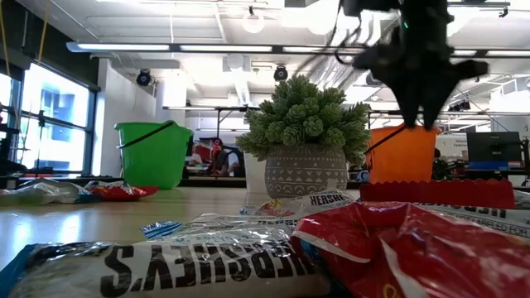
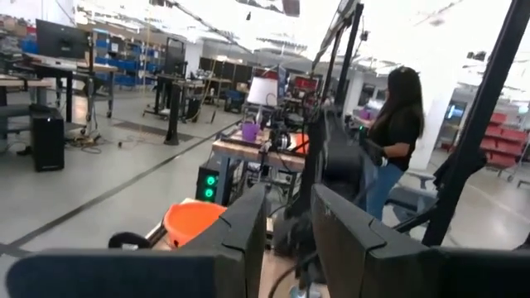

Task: Sort candy
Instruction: Put the transparent candy into the orange bucket

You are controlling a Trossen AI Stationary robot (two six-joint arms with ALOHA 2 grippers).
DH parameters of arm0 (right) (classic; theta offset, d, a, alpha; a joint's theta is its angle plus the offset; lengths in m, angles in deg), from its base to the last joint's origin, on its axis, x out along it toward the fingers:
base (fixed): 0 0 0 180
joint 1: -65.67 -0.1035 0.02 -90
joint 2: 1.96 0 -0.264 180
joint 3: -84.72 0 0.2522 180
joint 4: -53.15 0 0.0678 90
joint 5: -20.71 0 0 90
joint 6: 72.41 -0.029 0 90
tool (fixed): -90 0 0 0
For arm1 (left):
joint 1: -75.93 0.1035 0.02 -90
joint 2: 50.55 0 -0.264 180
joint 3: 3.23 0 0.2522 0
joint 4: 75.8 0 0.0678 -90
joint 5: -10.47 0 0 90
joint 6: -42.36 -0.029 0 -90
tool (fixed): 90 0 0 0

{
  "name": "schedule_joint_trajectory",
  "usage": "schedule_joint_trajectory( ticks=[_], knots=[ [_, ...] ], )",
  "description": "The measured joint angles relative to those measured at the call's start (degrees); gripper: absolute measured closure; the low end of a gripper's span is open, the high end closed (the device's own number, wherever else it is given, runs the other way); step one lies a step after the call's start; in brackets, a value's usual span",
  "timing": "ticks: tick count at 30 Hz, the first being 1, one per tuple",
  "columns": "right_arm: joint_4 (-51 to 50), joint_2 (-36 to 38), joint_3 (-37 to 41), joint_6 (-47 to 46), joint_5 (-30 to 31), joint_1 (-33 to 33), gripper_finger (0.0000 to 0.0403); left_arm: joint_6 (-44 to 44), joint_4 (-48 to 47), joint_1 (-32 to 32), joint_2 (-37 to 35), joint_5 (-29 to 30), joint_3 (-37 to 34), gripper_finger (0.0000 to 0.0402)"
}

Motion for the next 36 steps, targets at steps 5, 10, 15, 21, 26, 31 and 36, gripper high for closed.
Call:
schedule_joint_trajectory(
  ticks=[5,10,15,21,26,31,36],
  knots=[
    [3.71,0.00,6.14,-7.53,-0.89,-1.74,0.0274,2.32,-0.04,0.01,-1.72,0.02,0.00,0.0319],
    [8.57,0.00,11.80,-15.70,-0.84,-2.81,0.0274,4.41,0.22,0.02,-2.64,0.04,0.00,0.0319],
    [19.53,0.00,18.11,-21.74,0.94,-3.02,0.0274,4.84,0.78,0.00,-2.95,0.05,0.00,0.0319],
    [29.67,0.32,24.12,-28.33,4.05,-3.11,0.0274,4.80,0.83,0.01,-3.00,0.06,0.02,0.0319],
    [29.93,0.31,25.08,-29.00,4.34,-3.09,0.0274,3.81,0.79,0.00,-3.02,0.07,0.02,0.0319],
    [29.38,0.23,25.12,-29.03,4.39,-3.07,0.0277,3.79,0.79,0.00,-3.00,0.09,0.02,0.0319],
    [27.58,0.13,25.14,-29.08,4.25,-3.07,0.0317,3.32,0.79,0.00,-3.00,0.09,0.02,0.0319]
  ],
)
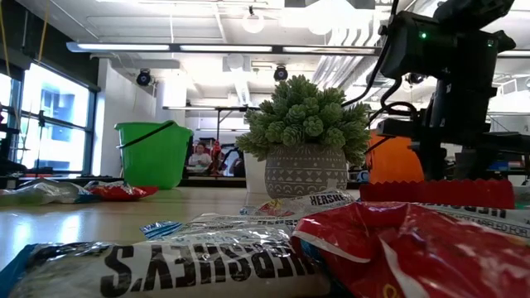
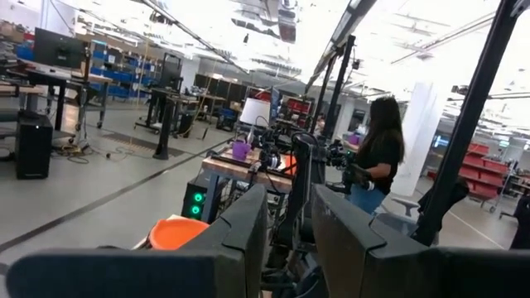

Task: Sort candy
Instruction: Put the transparent candy into the orange bucket

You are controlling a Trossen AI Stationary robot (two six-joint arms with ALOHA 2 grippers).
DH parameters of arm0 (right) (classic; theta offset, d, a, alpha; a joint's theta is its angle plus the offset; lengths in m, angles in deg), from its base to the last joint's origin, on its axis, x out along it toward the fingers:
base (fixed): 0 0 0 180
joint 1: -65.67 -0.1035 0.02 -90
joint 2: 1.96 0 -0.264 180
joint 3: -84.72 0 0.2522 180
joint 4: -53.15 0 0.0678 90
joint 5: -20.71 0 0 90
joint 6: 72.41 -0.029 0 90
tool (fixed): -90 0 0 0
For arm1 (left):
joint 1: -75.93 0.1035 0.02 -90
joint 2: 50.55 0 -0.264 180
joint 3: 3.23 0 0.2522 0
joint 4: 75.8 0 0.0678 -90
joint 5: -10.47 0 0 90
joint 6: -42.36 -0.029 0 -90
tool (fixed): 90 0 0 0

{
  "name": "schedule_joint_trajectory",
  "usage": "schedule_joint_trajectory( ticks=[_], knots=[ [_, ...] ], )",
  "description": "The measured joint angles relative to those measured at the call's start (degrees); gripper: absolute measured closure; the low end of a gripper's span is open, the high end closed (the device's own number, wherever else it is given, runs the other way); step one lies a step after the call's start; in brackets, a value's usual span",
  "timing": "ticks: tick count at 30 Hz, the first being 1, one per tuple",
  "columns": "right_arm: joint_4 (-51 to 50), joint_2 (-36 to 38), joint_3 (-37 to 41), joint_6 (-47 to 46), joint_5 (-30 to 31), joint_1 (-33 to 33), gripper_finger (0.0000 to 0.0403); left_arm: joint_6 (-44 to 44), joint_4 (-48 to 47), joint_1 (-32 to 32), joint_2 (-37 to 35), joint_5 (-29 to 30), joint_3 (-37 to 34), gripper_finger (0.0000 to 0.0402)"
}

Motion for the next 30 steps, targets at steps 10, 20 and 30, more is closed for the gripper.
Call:
schedule_joint_trajectory(
  ticks=[10,20,30],
  knots=[
    [-2.03,-0.04,0.07,0.15,-1.00,0.07,0.0397,-1.56,0.24,0.00,0.01,0.11,0.00,0.0319],
    [-9.03,-0.50,-5.88,4.47,-0.85,0.11,0.0402,-2.59,1.38,0.01,0.01,0.90,0.04,0.0319],
    [-25.38,-0.37,-18.27,9.41,0.70,0.09,0.0403,-2.52,1.47,0.02,0.05,1.56,0.04,0.0319]
  ],
)
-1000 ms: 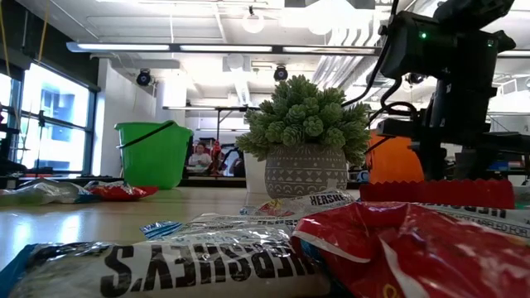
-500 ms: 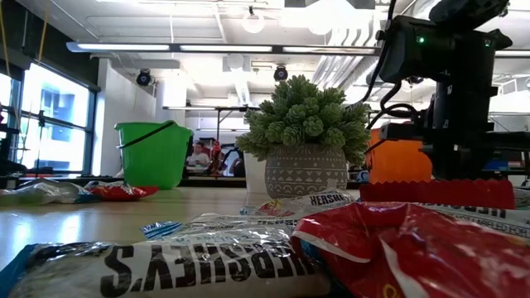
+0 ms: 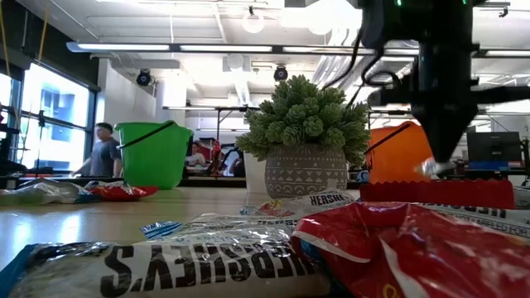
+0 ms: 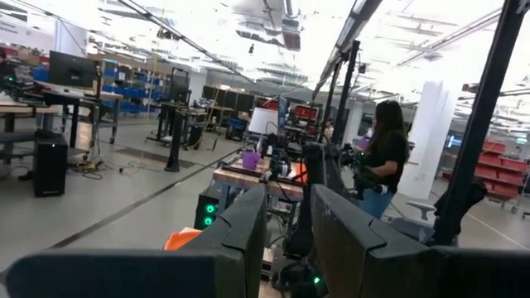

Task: Sort candy
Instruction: Put the transparent candy into the orange bucket

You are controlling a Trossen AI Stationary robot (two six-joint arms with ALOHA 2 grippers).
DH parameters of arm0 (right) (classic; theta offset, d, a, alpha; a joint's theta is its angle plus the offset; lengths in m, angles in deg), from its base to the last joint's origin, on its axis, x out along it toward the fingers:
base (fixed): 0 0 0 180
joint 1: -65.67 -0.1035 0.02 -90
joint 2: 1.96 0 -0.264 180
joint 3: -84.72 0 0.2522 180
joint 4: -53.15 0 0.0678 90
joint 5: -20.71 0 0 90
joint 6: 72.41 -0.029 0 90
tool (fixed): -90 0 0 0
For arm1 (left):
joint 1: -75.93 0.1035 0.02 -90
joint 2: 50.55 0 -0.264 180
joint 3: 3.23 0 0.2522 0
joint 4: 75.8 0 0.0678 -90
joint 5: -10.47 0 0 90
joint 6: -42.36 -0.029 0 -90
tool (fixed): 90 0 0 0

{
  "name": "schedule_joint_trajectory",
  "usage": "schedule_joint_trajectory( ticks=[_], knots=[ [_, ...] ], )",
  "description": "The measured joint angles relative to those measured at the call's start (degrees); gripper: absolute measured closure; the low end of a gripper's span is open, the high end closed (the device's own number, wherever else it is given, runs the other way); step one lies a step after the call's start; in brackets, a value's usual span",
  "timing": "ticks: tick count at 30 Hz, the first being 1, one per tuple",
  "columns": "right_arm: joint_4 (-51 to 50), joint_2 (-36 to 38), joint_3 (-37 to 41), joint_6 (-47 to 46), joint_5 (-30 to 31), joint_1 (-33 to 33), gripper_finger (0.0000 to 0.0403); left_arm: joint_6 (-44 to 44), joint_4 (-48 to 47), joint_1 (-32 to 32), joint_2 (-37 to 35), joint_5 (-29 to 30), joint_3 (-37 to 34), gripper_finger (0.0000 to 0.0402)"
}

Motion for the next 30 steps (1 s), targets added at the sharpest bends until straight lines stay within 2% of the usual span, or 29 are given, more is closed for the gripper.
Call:
schedule_joint_trajectory(
  ticks=[12,15,22,30],
  knots=[
    [-28.34,0.15,-19.63,1.67,12.36,1.06,0.0403,-0.71,0.06,0.01,0.00,1.54,0.00,0.0319],
    [-27.95,1.37,-21.48,5.35,17.02,2.92,0.0403,-2.23,0.34,0.01,0.02,1.64,0.00,0.0319],
    [-28.65,5.31,-22.63,16.72,22.20,12.48,0.0403,-4.76,1.91,0.03,-0.04,2.54,0.00,0.0319],
    [-28.36,7.86,-22.69,33.20,23.96,28.66,0.0403,-7.17,2.46,0.05,-0.04,2.72,0.00,0.0319]
  ],
)
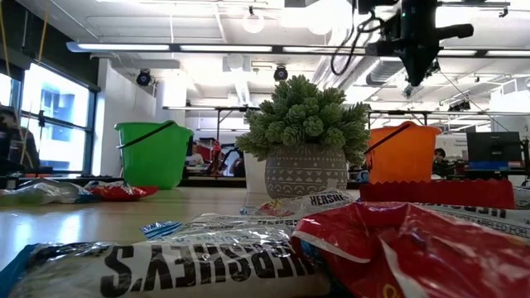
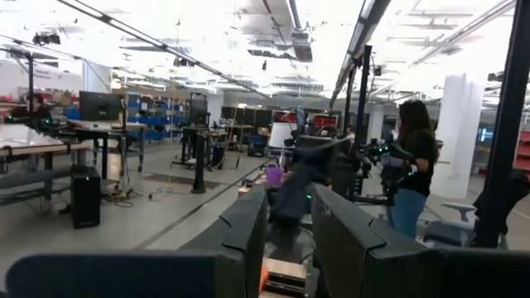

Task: Sort candy
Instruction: Put the transparent candy into the orange bucket

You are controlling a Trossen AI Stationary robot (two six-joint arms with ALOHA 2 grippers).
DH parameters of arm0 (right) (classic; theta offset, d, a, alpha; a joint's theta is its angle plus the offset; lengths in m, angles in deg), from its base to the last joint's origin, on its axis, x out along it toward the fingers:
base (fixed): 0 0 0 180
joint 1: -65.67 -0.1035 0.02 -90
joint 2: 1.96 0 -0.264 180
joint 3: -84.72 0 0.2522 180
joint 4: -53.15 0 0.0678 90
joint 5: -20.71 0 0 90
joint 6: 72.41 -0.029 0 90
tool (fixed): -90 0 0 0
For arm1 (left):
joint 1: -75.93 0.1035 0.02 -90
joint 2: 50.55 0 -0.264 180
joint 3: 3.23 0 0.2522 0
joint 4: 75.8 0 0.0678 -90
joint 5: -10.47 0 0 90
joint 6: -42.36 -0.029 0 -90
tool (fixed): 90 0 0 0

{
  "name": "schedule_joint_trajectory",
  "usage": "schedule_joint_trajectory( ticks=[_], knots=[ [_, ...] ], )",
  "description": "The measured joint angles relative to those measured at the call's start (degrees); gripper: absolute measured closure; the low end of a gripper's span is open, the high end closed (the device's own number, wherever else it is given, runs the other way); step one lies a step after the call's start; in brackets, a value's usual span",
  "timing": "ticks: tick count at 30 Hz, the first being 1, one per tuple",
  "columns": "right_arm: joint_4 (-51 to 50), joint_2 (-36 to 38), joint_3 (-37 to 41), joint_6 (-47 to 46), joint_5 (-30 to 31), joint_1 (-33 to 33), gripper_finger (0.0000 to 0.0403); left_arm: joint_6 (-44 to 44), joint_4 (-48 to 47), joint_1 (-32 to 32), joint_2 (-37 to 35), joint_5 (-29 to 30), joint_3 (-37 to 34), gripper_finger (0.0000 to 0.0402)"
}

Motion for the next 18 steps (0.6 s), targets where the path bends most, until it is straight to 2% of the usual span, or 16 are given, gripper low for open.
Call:
schedule_joint_trajectory(
  ticks=[6,9,13,18],
  knots=[
    [5.43,-0.02,0.00,14.11,-0.53,10.27,0.0403,-1.97,-0.02,0.00,0.00,0.07,0.00,0.0319],
    [9.47,-0.02,0.00,22.08,-3.29,14.03,0.0402,-1.99,-0.04,0.00,0.00,0.07,0.00,0.0319],
    [13.23,-0.04,0.01,29.74,-9.21,17.79,0.0402,-1.97,-0.12,0.00,0.00,0.07,0.00,0.0319],
    [13.33,-0.04,0.00,34.76,-10.76,20.83,0.0402,-1.89,-0.24,0.00,0.00,0.07,0.00,0.0319]
  ],
)
